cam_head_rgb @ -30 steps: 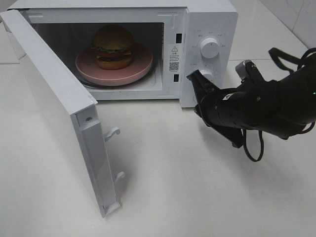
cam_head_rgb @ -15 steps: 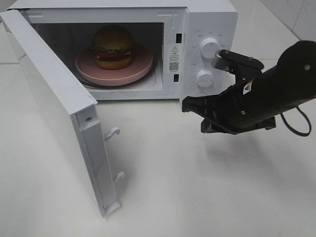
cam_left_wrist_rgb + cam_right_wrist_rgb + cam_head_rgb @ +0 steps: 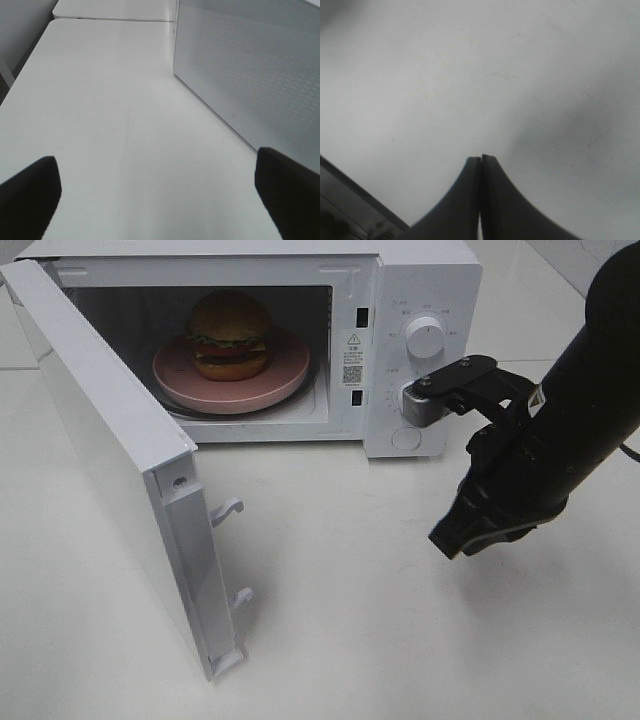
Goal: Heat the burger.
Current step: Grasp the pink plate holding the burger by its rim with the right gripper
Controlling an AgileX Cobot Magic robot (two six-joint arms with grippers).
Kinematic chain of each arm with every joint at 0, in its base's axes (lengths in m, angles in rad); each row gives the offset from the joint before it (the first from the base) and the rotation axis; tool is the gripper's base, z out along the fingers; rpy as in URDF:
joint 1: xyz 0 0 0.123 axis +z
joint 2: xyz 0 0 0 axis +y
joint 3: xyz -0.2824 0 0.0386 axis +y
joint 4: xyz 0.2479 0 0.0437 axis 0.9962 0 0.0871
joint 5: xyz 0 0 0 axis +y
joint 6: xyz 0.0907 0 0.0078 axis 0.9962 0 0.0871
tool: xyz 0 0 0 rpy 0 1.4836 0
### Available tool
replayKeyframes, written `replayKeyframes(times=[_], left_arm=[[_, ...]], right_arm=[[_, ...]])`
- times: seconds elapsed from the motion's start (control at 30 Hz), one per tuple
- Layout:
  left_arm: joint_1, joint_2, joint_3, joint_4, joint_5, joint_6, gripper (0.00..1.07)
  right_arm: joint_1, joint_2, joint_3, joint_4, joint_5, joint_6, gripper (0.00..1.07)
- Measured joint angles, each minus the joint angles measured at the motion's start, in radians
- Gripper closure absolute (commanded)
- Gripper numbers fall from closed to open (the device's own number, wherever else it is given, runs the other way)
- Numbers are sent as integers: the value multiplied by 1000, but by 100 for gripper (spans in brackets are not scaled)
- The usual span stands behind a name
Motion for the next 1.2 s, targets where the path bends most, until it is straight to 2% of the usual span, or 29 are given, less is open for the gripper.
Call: replayKeyframes(times=[0.03, 0.1, 0.13, 0.23, 0.3, 0.37, 0.57, 0.9, 0.97, 1.0, 1.07, 1.1, 1.13, 1.17, 1.2], left_arm=[[0, 0, 0, 0, 0, 0, 9], [0, 0, 0, 0, 0, 0, 9], [0, 0, 0, 0, 0, 0, 9], [0, 0, 0, 0, 0, 0, 9], [0, 0, 0, 0, 0, 0, 9], [0, 0, 0, 0, 0, 0, 9], [0, 0, 0, 0, 0, 0, 9], [0, 0, 0, 0, 0, 0, 9], [0, 0, 0, 0, 0, 0, 9], [0, 0, 0, 0, 0, 0, 9], [0, 0, 0, 0, 0, 0, 9], [0, 0, 0, 0, 0, 0, 9], [0, 0, 0, 0, 0, 0, 9], [0, 0, 0, 0, 0, 0, 9], [0, 0, 0, 0, 0, 0, 9]], right_arm=[[0, -4, -11, 0, 39, -134, 104], [0, -4, -15, -1, 55, -192, 104], [0, -4, -22, -2, 90, -340, 103], [0, -4, -23, -2, 105, -398, 103], [0, -14, -24, -4, 142, -649, 103], [0, -15, -23, -6, 145, -732, 103], [0, -15, -24, -22, 149, -888, 101], [0, -15, -63, -113, 190, -944, 97], [0, -15, -97, -122, 203, -958, 91], [0, -15, -97, -122, 203, -958, 91], [0, -15, -123, -129, 208, -962, 77], [0, -15, -123, -129, 208, -962, 77], [0, -15, -134, -132, 210, -965, 64], [0, -15, -134, -132, 210, -965, 64], [0, -15, -138, -132, 211, -965, 57]])
